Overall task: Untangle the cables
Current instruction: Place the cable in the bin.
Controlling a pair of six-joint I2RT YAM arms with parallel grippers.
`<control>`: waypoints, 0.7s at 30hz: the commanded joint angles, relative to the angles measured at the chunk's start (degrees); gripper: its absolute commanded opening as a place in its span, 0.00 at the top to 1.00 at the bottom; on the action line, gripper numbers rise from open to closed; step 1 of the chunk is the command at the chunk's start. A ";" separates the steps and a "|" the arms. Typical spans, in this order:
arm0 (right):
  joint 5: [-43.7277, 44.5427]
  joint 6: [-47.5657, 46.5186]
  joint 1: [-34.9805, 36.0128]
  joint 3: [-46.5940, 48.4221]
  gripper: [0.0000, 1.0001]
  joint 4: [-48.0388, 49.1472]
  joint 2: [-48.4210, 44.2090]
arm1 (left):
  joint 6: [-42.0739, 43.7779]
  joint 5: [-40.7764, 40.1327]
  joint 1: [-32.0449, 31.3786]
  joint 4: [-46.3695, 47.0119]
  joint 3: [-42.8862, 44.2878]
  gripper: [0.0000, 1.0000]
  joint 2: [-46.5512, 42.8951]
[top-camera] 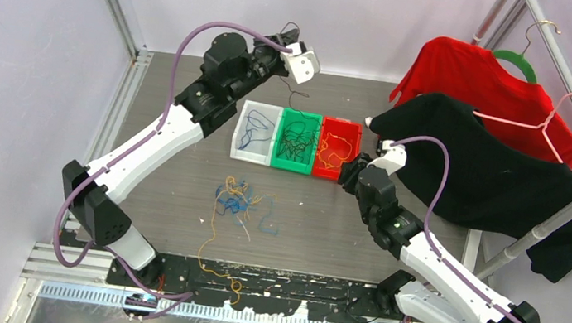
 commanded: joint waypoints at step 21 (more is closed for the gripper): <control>0.26 2.47 -0.25 -0.76 0.60 1.78 -2.00 | -13.71 9.87 0.60 -12.75 -0.78 1.00 -3.69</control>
